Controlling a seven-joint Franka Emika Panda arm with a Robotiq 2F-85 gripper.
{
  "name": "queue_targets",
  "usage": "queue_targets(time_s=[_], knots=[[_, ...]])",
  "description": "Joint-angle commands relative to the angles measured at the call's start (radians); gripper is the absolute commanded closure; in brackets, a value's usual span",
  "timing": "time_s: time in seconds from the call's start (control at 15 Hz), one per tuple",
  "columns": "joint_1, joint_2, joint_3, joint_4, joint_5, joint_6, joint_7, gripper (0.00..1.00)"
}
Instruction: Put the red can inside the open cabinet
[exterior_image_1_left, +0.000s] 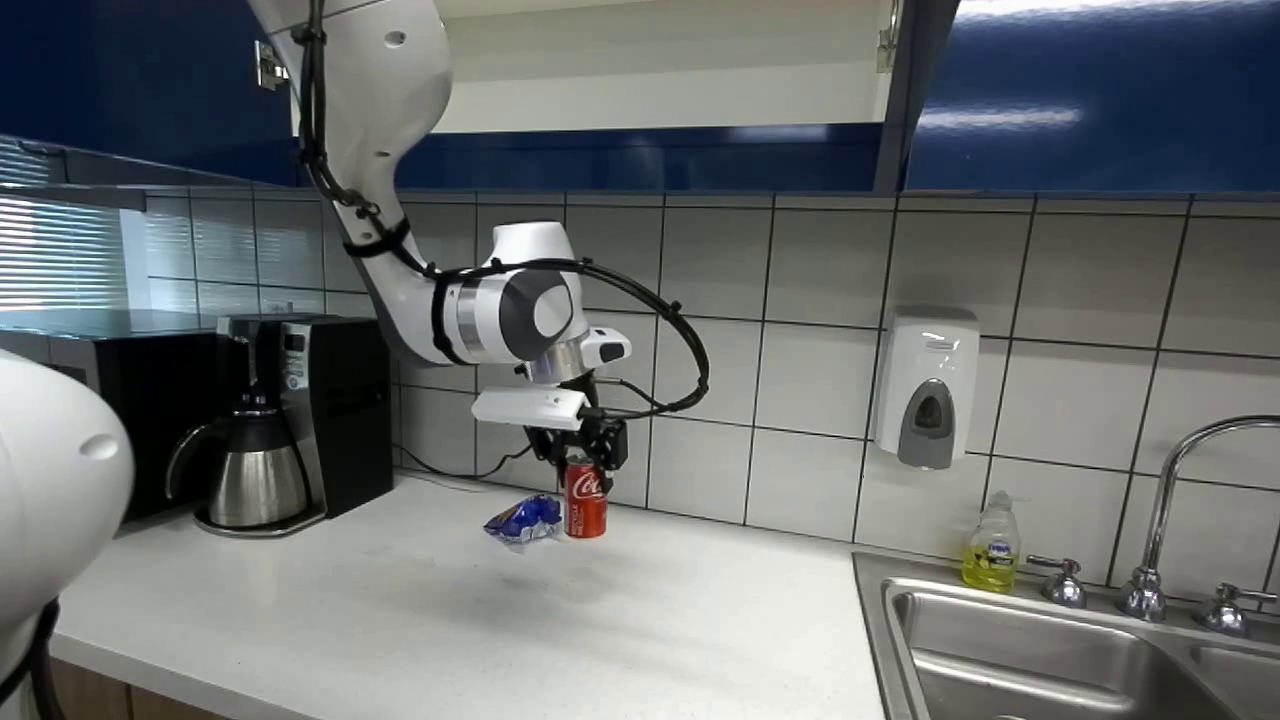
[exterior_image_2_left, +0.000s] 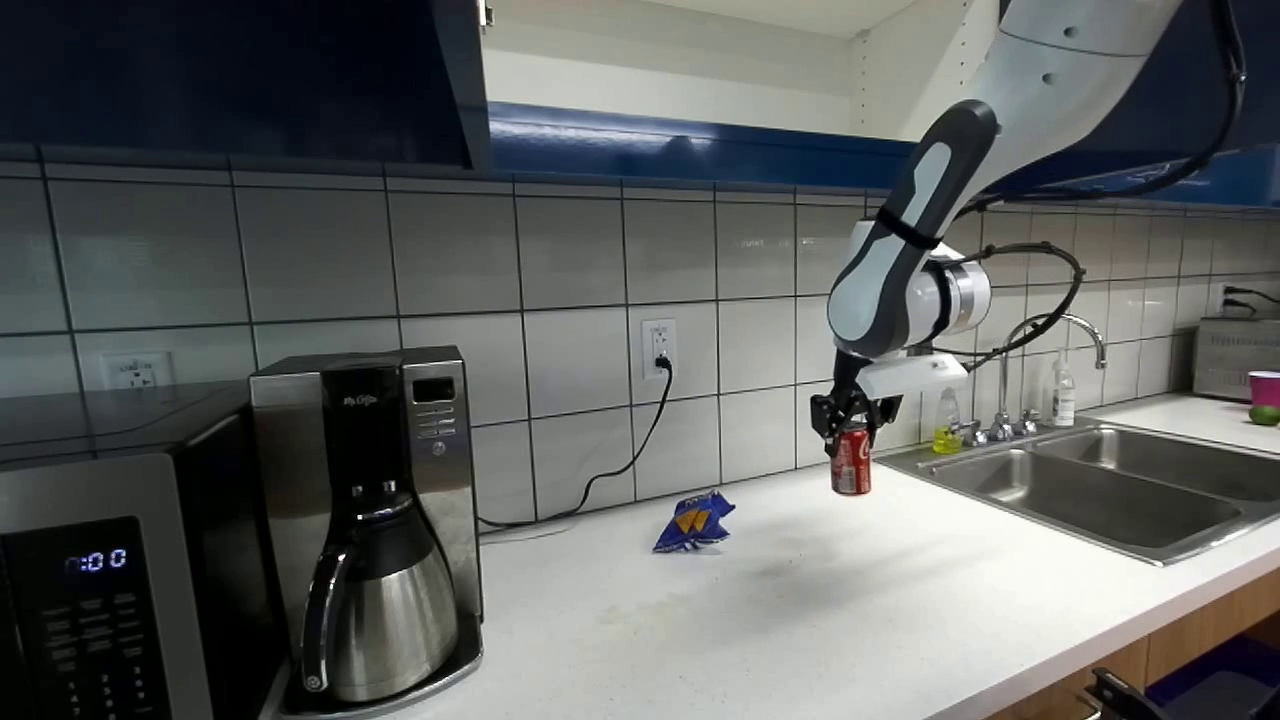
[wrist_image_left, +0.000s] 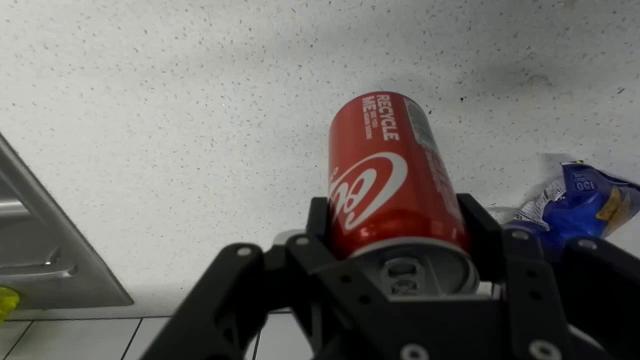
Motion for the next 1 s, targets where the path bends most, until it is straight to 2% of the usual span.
queue_targets(time_s=[0.0,0.4,0.93], knots=[[-0.060,-0.091,0.080,0.029,-0.050,-0.122,0.044,0.61],[-0.094,-0.205,0.158,0.081,-0.007,-0.269,0.023,0.61],[-0.107,-0.322,0.199,0.153,0.034,-0.446,0.009,0.61]])
